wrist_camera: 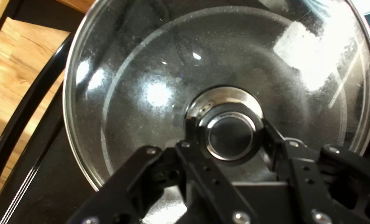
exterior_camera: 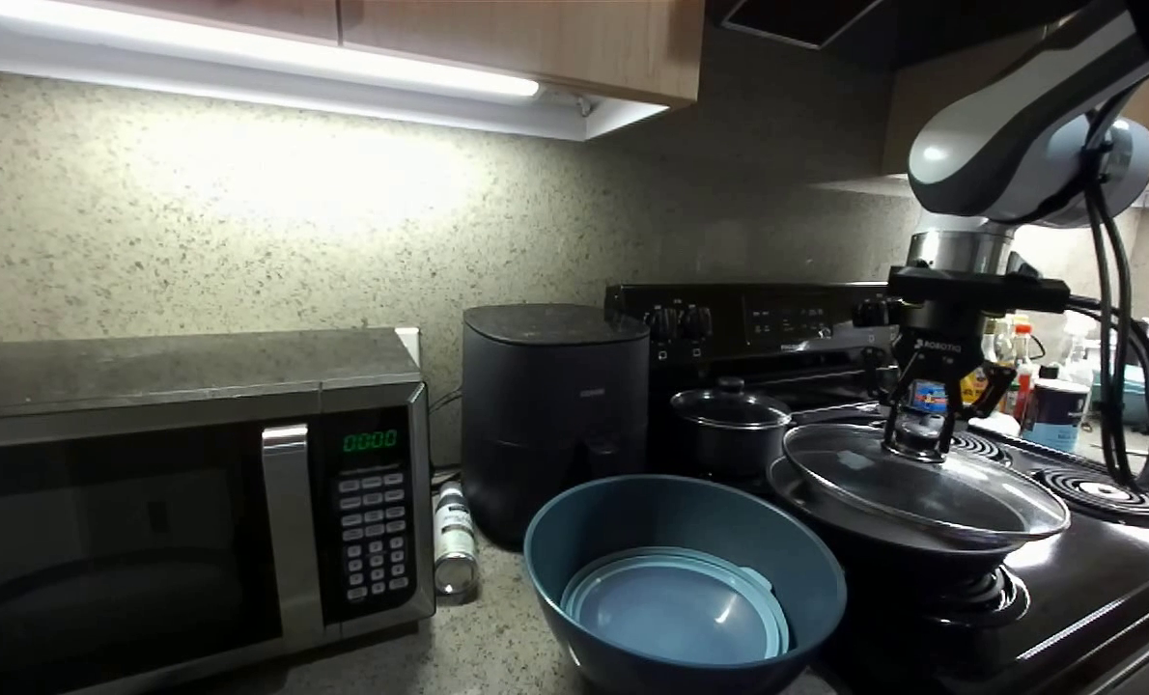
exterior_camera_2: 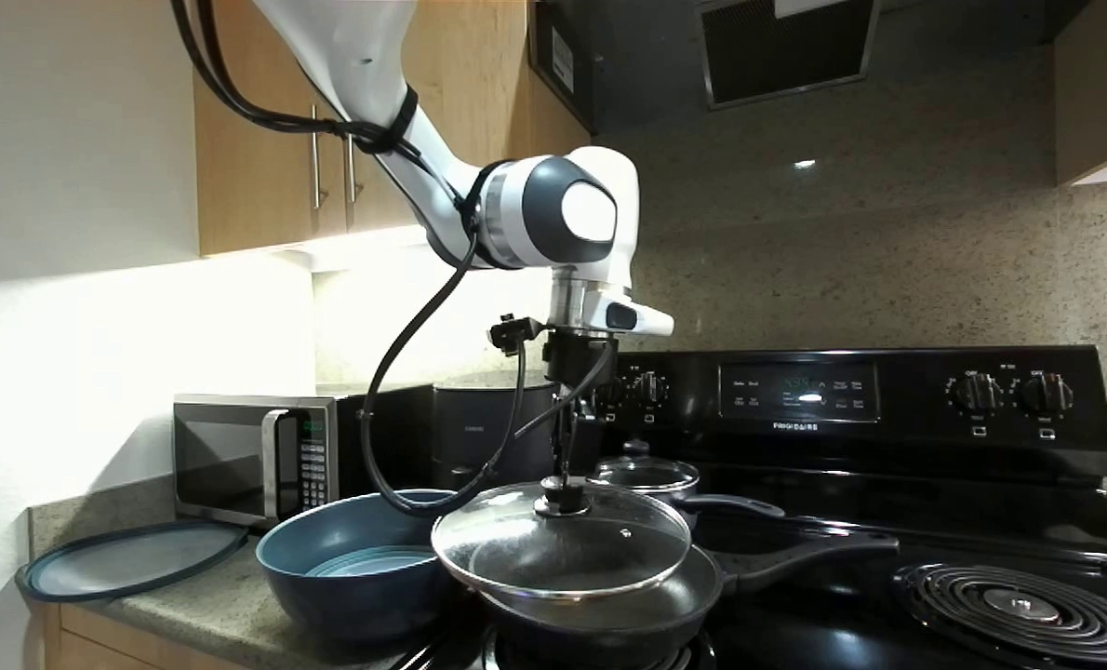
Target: Put the glass lid on the pan.
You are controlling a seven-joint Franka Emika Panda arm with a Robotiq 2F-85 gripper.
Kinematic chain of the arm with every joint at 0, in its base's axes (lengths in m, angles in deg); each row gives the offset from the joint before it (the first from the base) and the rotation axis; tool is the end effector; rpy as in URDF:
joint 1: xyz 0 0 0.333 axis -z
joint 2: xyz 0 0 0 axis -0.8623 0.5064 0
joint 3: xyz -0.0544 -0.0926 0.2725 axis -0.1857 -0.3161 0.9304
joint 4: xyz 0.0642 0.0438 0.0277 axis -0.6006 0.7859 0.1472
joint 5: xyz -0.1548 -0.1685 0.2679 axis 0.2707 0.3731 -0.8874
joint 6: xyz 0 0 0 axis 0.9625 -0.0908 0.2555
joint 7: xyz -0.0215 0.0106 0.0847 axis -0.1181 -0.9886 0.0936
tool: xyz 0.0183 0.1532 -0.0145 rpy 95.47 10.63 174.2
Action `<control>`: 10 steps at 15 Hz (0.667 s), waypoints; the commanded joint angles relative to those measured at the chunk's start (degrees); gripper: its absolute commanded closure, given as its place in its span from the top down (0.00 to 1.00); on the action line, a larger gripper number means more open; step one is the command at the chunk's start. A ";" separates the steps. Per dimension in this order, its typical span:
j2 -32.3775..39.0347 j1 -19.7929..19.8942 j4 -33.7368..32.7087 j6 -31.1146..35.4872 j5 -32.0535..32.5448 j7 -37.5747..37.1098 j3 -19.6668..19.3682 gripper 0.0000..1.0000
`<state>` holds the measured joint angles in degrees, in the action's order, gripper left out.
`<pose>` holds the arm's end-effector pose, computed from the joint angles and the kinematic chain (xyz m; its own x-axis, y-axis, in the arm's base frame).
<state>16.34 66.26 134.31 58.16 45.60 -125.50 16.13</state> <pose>0.4553 -0.1044 0.3562 0.5382 -0.8341 -0.1209 -0.8423 -0.5374 -0.0420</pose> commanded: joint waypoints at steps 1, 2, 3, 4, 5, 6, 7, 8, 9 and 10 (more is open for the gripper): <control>0.75 0.43 -0.87 2.59 1.20 -0.14 0.77 0.25; 1.06 0.44 -0.84 3.52 1.84 -0.04 0.77 0.25; 1.57 0.50 -0.96 4.69 2.43 -0.26 0.73 0.25; 1.94 0.55 -1.09 5.38 2.74 -0.26 0.62 0.25; 2.20 0.58 -1.11 6.11 2.95 -0.15 0.49 0.25; 2.43 0.62 -1.11 6.62 2.85 0.09 0.32 0.25; 2.70 0.64 -1.12 6.93 2.77 0.18 0.18 0.25; 2.96 0.63 -1.11 6.93 2.62 0.45 0.07 0.25; 3.17 0.62 -1.08 6.88 2.46 0.63 -0.03 0.25; 3.46 0.59 -1.06 6.68 2.08 1.00 -0.11 0.25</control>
<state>19.70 66.27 134.16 64.83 47.59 -125.49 15.93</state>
